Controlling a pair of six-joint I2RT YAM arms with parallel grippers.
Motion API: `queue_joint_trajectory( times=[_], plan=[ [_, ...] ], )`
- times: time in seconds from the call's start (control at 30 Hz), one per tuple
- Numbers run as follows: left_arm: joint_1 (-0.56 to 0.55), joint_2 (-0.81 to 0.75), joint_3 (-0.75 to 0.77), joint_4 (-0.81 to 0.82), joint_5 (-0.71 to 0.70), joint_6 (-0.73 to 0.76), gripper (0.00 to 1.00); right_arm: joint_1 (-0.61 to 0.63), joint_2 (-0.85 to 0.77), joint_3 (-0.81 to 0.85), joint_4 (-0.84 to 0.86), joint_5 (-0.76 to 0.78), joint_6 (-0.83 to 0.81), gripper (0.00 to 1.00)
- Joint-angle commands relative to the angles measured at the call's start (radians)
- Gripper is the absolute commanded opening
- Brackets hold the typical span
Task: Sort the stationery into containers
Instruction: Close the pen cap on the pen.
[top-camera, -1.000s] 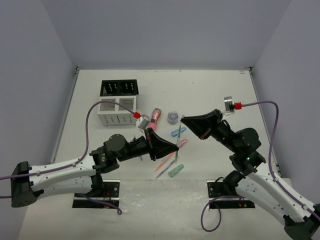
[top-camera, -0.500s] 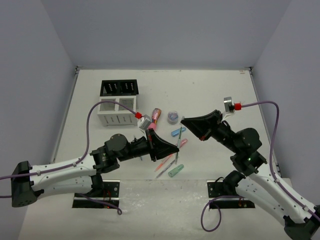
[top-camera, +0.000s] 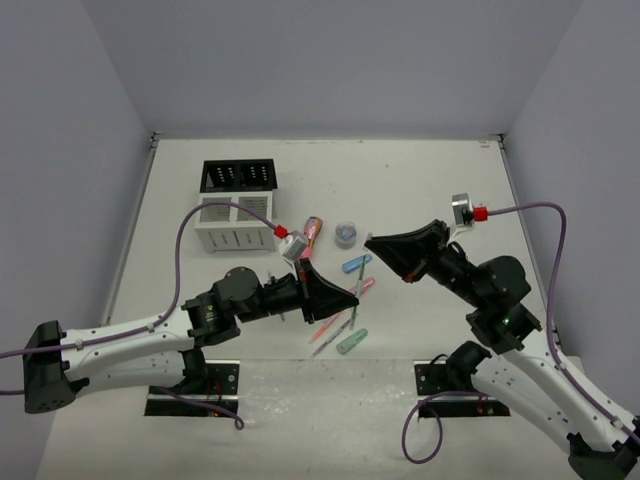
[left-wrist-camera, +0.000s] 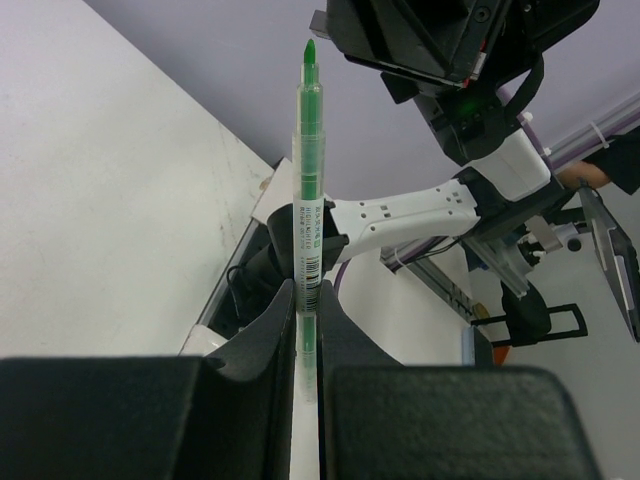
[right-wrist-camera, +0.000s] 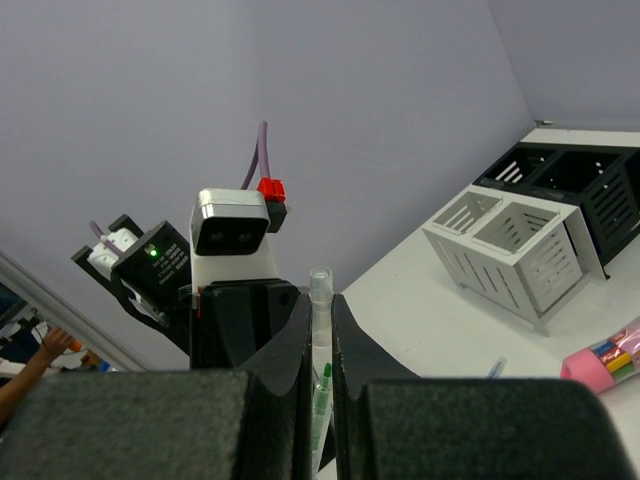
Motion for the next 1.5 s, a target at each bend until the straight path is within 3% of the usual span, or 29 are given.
queue_joint_trajectory(
  times=[0.0,1.47],
  plan=[
    [-0.006,-0.007,0.039,0.000,0.011,0.007,0.00,0.005,0.000,0.049,-0.012,-0.017,-0.024,0.00],
    [-0.004,-0.029,0.037,-0.030,-0.030,0.034,0.00,0.005,0.014,0.049,-0.056,-0.053,-0.045,0.00]
  ],
)
